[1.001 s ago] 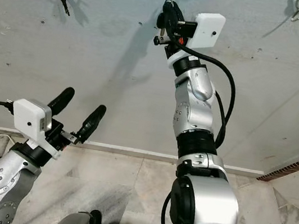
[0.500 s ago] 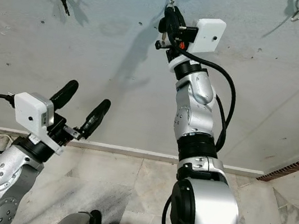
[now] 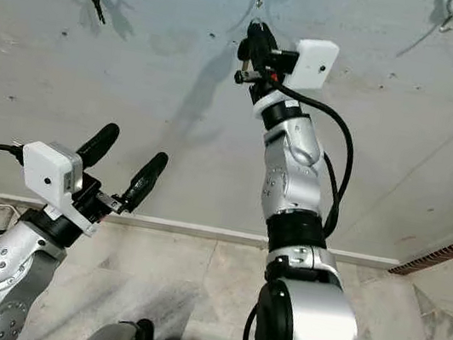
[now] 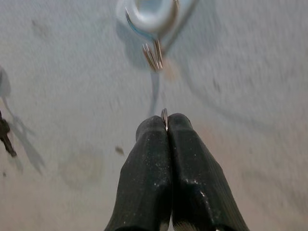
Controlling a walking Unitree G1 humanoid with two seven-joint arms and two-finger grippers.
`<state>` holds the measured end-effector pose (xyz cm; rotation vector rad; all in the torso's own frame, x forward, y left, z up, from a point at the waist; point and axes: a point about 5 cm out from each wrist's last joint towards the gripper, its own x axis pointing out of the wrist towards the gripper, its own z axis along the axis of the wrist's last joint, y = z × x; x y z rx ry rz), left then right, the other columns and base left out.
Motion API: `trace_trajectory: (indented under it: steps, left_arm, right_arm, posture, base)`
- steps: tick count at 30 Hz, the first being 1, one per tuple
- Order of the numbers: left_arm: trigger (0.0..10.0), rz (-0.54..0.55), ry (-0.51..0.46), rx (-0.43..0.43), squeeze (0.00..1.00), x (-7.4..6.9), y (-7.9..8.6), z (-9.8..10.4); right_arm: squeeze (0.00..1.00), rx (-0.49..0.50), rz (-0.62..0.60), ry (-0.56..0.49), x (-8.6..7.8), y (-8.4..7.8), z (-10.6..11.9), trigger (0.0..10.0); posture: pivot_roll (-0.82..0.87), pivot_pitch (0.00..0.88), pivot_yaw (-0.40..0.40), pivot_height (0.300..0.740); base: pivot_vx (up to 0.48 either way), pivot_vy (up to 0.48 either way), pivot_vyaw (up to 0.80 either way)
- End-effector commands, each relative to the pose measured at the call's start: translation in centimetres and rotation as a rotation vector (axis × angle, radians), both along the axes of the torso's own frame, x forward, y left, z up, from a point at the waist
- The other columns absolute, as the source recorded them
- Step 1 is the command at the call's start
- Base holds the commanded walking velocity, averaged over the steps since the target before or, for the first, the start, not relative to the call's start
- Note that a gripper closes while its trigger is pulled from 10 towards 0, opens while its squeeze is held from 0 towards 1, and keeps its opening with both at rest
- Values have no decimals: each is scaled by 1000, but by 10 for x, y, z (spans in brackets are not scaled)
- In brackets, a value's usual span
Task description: Hang keys on a hook
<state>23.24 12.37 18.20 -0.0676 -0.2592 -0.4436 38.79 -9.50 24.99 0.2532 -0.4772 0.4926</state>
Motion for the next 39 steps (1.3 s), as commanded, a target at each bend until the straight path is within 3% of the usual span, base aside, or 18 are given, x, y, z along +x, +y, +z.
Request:
trace_trajectory:
  steps: [1, 10, 19, 28, 39]
  left_arm:
    - [10000, 10, 13, 9, 0, -2, 2, -2]
    - [10000, 9, 14, 18, 0, -1, 2, -3]
    - [10000, 7, 13, 16, 0, 0, 3, -2]
    - [10000, 0, 13, 19, 0, 1, 3, -2]
    - [10000, -66, -27, -9, 0, -5, -3, 8]
  right_arm:
    - [0, 11, 12, -2, -3, 3, -1, 10000]
    - [0, -79, 190, -75, -19, 20, 3, 10000]
    - [0, -83, 252, -210, -34, 10, 27, 10000]
    - [0, -26, 171, -208, -22, -9, 41, 10000]
    - [0, 33, 176, -155, -10, -1, 41, 10000]
  posture:
    - [212, 228, 17, 740]
    - [212, 228, 22, 740]
    - [210, 224, 32, 740]
    - [214, 226, 40, 740]
    - [231, 227, 35, 740]
  base:
    - [0, 0, 0]
    - [0, 0, 0]
    - [0, 0, 0]
    - [0, 0, 0]
    - [0, 0, 0]
